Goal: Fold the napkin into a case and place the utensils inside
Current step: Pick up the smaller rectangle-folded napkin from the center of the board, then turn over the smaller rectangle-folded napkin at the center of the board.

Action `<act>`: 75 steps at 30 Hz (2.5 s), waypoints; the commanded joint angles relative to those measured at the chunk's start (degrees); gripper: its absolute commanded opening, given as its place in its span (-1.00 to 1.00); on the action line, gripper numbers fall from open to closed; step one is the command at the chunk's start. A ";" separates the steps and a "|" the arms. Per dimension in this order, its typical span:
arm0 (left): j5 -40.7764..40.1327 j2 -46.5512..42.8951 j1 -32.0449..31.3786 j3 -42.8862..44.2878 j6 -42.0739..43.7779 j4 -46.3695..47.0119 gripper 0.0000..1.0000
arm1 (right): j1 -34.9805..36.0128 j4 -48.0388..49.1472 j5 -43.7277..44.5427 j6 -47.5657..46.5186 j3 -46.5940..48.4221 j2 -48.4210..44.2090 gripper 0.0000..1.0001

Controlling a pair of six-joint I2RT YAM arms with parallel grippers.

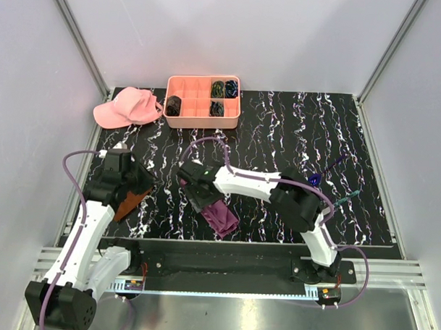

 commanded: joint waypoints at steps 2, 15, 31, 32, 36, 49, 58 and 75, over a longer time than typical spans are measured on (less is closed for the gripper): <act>1.40 -1.91 0.37 -0.22 1.13 0.48 -0.63 | 3.47 -6.13 9.17 1.59 6.12 4.19 0.36; 3.07 -2.97 0.37 -1.63 2.36 0.56 -0.63 | 6.64 -11.77 15.16 1.86 11.13 3.57 0.40; 3.16 -3.14 0.46 -1.81 3.15 0.30 -0.65 | 7.96 -10.54 13.66 0.89 12.10 9.28 0.10; 3.16 -3.14 0.55 -1.81 3.15 0.39 -0.65 | 8.05 -10.62 14.28 1.07 12.10 9.64 0.06; 2.63 -3.32 0.72 -1.81 3.32 0.12 -0.65 | 8.22 -10.80 17.35 2.03 11.75 10.52 -0.17; 3.42 -2.88 1.08 -0.84 7.19 -0.14 -0.64 | 6.29 -6.86 4.55 4.23 15.36 2.79 -1.00; 3.51 -2.53 1.16 -1.54 8.60 -1.37 -0.74 | -2.75 18.42 -25.07 12.14 -3.95 -8.99 -1.00; 12.47 0.99 1.08 -3.56 7.90 5.30 -0.76 | -14.89 57.55 -52.16 23.56 -29.98 -8.64 -1.00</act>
